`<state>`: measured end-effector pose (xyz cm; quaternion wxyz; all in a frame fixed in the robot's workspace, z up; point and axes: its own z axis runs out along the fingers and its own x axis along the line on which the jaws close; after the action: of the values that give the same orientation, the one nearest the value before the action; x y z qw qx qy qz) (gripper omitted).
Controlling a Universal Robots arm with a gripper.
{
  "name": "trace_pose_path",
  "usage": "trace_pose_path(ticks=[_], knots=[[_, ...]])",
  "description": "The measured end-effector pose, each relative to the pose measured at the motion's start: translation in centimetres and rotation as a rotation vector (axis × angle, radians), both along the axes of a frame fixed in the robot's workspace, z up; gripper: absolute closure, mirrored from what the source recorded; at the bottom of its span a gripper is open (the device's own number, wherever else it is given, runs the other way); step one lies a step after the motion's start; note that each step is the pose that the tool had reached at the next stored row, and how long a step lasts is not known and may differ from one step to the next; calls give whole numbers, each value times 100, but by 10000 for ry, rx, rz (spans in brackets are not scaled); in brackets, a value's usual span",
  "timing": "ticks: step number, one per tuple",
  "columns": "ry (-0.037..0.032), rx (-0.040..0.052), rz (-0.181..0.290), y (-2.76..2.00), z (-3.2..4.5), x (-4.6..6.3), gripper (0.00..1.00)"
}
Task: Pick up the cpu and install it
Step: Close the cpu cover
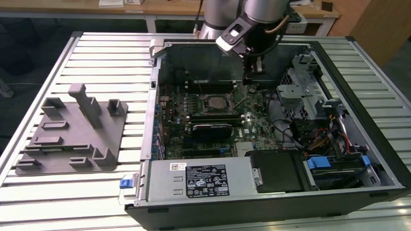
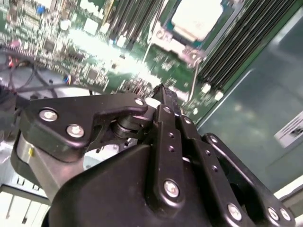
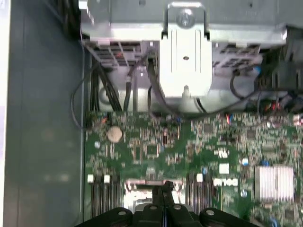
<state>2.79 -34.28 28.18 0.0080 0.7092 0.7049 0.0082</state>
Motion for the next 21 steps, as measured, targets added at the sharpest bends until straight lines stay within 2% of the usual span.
trace_pose_path(ticks=[6, 11, 21], knots=[[7, 2, 0, 0, -1, 183, 89], [7, 0, -1, 0, -2, 194, 89], [12, -2, -1, 0, -169, 225, 89]])
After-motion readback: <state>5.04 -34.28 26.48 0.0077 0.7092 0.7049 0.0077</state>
